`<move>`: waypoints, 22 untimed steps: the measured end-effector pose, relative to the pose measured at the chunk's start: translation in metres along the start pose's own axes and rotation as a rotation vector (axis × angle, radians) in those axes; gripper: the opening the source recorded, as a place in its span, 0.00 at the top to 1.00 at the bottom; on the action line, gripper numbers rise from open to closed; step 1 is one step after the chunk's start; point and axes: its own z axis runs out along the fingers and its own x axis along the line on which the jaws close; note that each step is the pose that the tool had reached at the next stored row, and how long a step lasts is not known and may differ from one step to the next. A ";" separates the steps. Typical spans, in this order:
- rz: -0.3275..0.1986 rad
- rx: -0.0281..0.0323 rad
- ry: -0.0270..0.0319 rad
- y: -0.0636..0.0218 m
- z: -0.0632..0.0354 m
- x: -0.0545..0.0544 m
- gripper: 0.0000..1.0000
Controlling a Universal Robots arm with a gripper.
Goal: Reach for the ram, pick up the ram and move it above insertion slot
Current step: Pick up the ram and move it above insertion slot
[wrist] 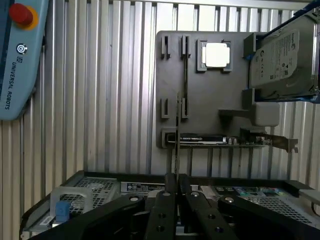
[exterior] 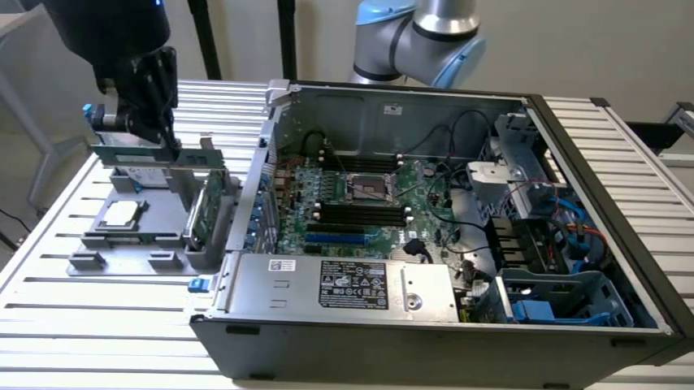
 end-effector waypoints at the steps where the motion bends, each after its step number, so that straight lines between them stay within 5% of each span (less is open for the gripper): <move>1: 0.000 -0.0001 0.0000 -0.0045 -0.0019 0.000 0.86; 22: 0.000 0.0000 -0.0040 -0.0998 -0.0053 -0.006 0.86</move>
